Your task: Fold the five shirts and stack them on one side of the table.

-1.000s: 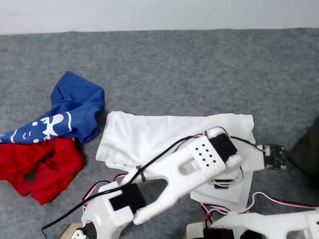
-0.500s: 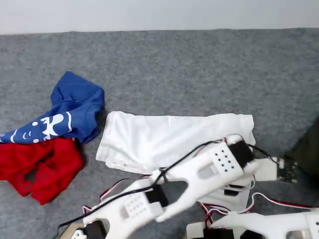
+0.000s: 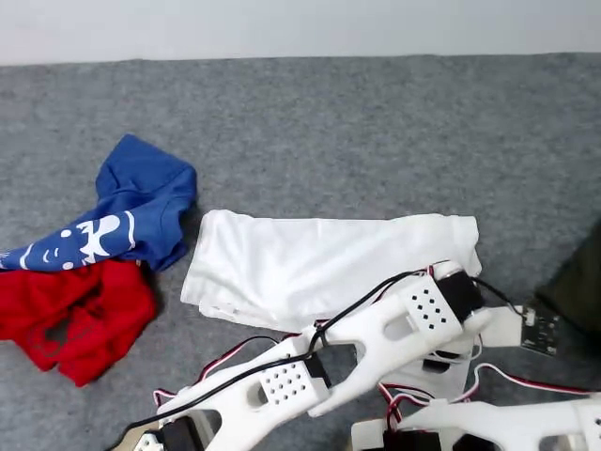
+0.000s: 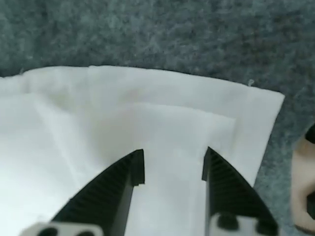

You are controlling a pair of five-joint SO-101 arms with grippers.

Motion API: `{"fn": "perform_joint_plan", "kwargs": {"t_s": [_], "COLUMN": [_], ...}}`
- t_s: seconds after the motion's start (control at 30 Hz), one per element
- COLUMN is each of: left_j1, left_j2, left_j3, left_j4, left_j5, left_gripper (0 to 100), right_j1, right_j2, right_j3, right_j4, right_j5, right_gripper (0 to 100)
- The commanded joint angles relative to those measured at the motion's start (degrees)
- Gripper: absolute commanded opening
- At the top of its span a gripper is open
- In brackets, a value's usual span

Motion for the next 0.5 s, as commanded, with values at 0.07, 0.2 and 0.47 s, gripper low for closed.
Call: {"fn": "perform_joint_plan", "kwargs": {"t_s": [0.07, 0.2, 0.47], "left_j1": [-1.3, -1.8, -1.7], "left_j2": [1.2, 1.5, 2.0], "left_j3": [-2.4, -2.7, -2.4], "left_j4": [1.7, 1.7, 1.7], "left_j5": [-0.6, -0.6, -0.6], "left_gripper": [20, 20, 12], "right_j1": [0.2, 0.2, 0.4], "right_j2": [-1.4, -1.4, -1.4], "right_j3": [-0.4, -0.4, -0.4], "right_j4": [-0.7, -0.7, -0.7], "right_j5": [0.6, 0.6, 0.6], "right_gripper": [1.0, 1.0, 1.0]}}
